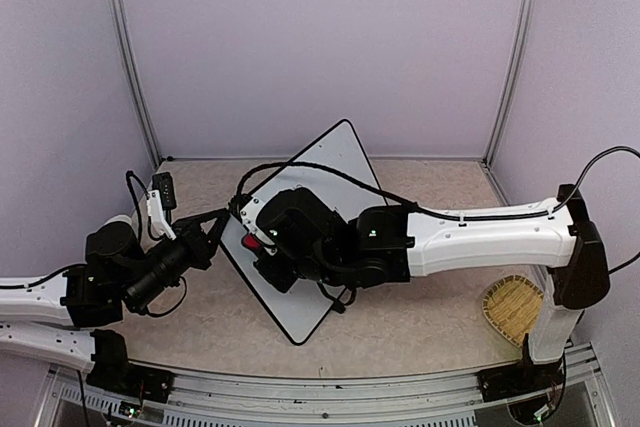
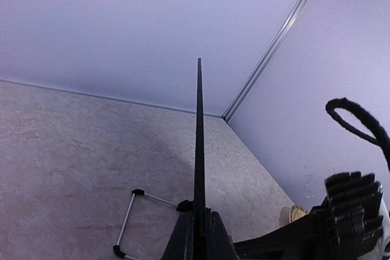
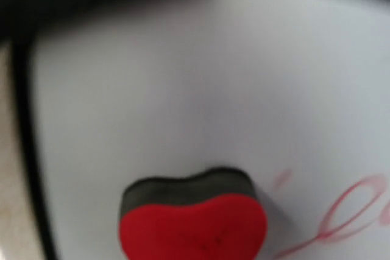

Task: Erase the whiteboard
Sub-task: Erase the whiteboard at the center of the board.

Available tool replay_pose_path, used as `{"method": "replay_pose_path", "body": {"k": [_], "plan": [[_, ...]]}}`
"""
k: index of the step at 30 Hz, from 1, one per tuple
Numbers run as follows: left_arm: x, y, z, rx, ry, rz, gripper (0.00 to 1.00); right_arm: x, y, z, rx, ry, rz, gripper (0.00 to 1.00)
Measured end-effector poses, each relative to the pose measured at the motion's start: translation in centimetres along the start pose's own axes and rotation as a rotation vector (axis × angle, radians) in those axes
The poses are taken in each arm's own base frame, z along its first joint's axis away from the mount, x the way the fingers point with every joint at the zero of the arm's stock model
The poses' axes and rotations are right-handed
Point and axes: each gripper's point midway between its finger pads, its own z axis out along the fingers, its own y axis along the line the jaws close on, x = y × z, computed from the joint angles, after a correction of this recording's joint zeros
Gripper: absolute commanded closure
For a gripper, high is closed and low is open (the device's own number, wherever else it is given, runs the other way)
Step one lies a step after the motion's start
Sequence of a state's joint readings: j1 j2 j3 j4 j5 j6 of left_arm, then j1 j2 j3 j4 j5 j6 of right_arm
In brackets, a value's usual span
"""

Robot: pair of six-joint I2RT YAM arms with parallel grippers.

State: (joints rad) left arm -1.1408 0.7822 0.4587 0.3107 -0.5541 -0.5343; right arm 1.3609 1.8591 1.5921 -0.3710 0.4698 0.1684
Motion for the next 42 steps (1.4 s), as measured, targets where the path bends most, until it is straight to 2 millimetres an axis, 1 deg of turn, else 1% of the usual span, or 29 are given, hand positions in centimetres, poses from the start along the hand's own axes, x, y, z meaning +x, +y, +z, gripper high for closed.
{"method": "replay_pose_path", "body": {"k": [2, 6, 13, 22, 24, 27, 31, 42], "plan": [[0.0, 0.0, 0.0, 0.0, 0.0, 0.0, 1.0, -1.0, -0.9, 0.2, 0.012, -0.016, 0.015, 0.86], [0.1, 0.1, -0.1, -0.001, -0.002, -0.001, 1.0, -2.3, -2.3, 0.5, 0.024, -0.033, 0.028, 0.85], [0.1, 0.4, -0.2, -0.006, -0.005, -0.001, 1.0, -4.7, -3.3, 0.8, 0.023, -0.062, 0.033, 0.85], [0.2, 0.7, -0.2, -0.021, -0.006, 0.005, 1.0, -4.4, -3.1, 1.3, 0.015, -0.065, 0.037, 0.86], [0.2, 0.7, -0.2, -0.023, -0.005, 0.009, 1.0, -3.9, -3.0, 1.3, 0.01, -0.067, 0.045, 0.86], [0.2, 0.7, -0.2, -0.023, -0.005, 0.013, 1.0, -2.7, -2.9, 1.3, -0.001, -0.051, 0.05, 0.86], [0.2, 0.7, -0.2, -0.023, -0.005, 0.018, 1.0, -0.4, -2.8, 1.3, -0.014, -0.012, 0.053, 0.86], [0.2, 0.6, -0.2, -0.018, 0.001, 0.026, 1.0, 4.2, -2.4, 1.3, -0.042, 0.072, 0.06, 0.86]]}}
